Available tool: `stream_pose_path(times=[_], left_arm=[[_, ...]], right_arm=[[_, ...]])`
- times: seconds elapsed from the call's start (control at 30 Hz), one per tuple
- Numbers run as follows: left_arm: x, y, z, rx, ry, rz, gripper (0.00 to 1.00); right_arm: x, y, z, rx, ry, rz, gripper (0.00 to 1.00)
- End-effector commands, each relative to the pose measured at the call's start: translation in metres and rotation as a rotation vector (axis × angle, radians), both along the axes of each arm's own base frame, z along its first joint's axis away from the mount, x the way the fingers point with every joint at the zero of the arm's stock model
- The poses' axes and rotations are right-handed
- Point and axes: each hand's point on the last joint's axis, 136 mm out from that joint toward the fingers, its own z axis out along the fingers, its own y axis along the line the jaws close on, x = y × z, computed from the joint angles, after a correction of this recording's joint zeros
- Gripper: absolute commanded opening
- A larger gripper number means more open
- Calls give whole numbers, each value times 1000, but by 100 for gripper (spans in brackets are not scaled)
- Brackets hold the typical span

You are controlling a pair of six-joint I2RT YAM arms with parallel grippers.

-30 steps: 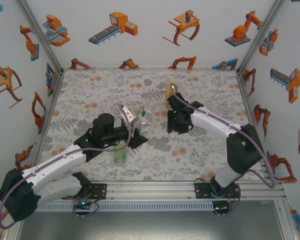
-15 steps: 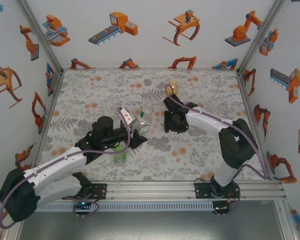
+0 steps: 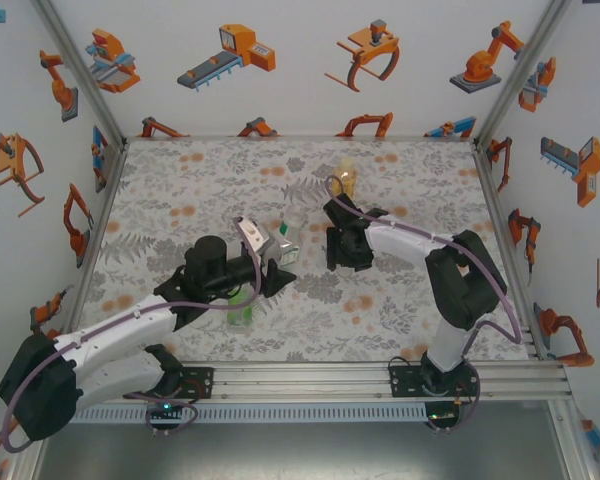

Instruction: Screw on the bottle caps

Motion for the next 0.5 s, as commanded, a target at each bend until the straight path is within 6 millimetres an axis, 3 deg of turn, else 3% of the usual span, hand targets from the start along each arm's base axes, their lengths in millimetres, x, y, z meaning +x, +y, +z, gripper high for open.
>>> stream_pose_path(times=[0.0,0.47], left_arm=[[0,-8,16,-40,-25,-30,0],[0,-9,11,-37,0,-31,0]], right_arm=[[-1,0,-11,-16,5,5,58],[-5,-4,-30,-49,34,24,55]])
